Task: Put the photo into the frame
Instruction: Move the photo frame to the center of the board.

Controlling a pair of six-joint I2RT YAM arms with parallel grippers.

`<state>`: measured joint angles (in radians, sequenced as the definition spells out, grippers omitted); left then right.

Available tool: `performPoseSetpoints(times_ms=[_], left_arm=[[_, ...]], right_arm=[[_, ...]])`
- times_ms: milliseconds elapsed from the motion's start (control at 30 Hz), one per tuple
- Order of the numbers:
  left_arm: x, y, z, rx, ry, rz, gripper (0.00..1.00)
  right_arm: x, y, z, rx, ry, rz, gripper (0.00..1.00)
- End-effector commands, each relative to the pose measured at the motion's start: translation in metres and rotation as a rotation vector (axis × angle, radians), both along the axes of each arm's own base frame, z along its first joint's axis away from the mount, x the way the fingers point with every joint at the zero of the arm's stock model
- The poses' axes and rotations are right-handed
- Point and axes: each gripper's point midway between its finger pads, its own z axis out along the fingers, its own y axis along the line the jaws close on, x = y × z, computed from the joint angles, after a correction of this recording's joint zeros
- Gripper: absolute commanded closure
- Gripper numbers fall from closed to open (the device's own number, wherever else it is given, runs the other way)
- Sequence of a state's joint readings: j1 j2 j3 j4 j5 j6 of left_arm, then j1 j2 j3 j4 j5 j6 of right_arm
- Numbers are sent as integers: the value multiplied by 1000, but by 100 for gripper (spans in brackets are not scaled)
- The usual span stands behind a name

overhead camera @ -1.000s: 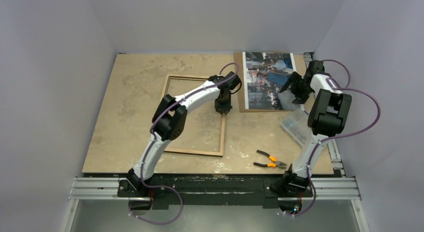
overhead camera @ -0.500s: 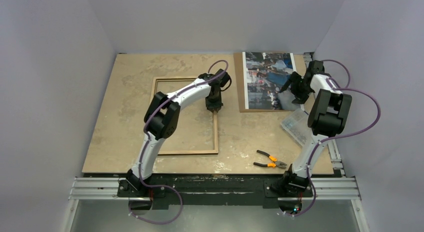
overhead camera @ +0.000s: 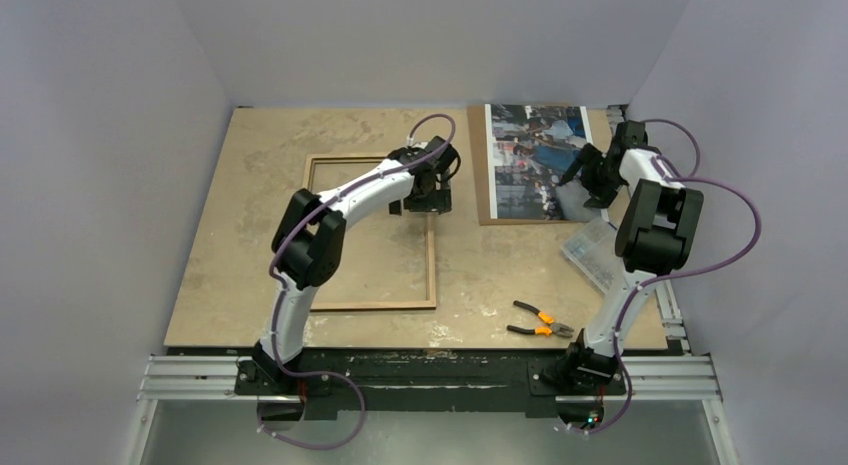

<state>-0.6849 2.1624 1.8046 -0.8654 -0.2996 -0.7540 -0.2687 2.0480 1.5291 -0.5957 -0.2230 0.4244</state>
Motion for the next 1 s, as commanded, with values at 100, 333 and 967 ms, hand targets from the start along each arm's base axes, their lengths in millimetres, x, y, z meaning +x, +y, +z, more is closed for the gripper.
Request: performPoseSetpoints(times_ms=[100,333,967], left_arm=[[22,-48,55,-193,-202,-134,2],[26,-103,57,-443,-198,-240,0],[31,-152,0,-626,64,-131,10]], right_arm=[[7,-4,31,-74,-64,-3,16],[7,-5,26,-99,-47,0,16],[7,-3,15,-92,-12,15,16]])
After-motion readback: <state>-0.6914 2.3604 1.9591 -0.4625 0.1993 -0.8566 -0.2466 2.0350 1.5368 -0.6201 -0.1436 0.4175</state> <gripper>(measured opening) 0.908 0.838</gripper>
